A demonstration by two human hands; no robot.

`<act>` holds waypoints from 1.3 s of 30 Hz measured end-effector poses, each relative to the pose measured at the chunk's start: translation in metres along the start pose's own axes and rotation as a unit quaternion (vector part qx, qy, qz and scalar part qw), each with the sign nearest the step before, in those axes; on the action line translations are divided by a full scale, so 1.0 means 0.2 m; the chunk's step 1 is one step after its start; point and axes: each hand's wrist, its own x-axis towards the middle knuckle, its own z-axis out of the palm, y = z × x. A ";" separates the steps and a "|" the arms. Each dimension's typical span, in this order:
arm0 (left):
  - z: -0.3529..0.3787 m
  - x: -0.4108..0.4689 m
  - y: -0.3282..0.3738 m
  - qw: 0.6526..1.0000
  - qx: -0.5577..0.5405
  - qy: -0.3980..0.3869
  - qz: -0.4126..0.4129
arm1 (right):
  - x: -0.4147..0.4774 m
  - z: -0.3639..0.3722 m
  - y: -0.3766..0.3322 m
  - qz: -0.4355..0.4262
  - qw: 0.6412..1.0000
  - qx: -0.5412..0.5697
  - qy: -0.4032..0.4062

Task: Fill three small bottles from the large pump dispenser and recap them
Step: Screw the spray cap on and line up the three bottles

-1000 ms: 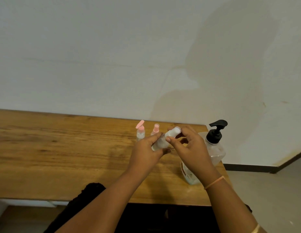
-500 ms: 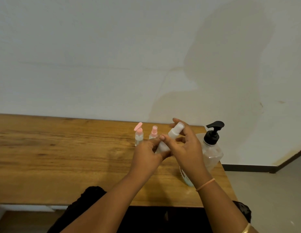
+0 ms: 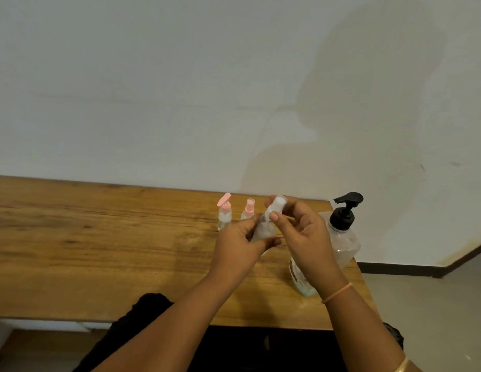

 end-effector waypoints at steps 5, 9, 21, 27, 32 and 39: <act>0.01 -0.02 -0.01 0.999 0.031 0.035 0.011 | 0.00 0.04 0.01 0.036 0.996 -0.035 0.067; 0.00 -0.04 0.02 0.994 0.077 0.041 0.071 | -0.01 0.07 -0.04 0.013 0.991 -0.065 0.120; 0.03 -0.02 0.04 1.000 0.001 0.011 0.019 | 0.00 -0.02 -0.08 0.055 0.998 0.032 -0.010; 0.04 -0.02 0.01 1.000 -0.014 0.011 0.014 | 0.01 -0.04 -0.09 0.040 0.998 0.044 -0.035; 0.03 -0.04 0.00 0.995 0.066 0.050 0.059 | 0.02 0.01 -0.06 0.042 0.998 -0.005 0.050; 0.02 -0.04 0.03 0.994 0.079 0.045 0.057 | -0.01 0.02 -0.06 0.063 0.996 -0.044 0.035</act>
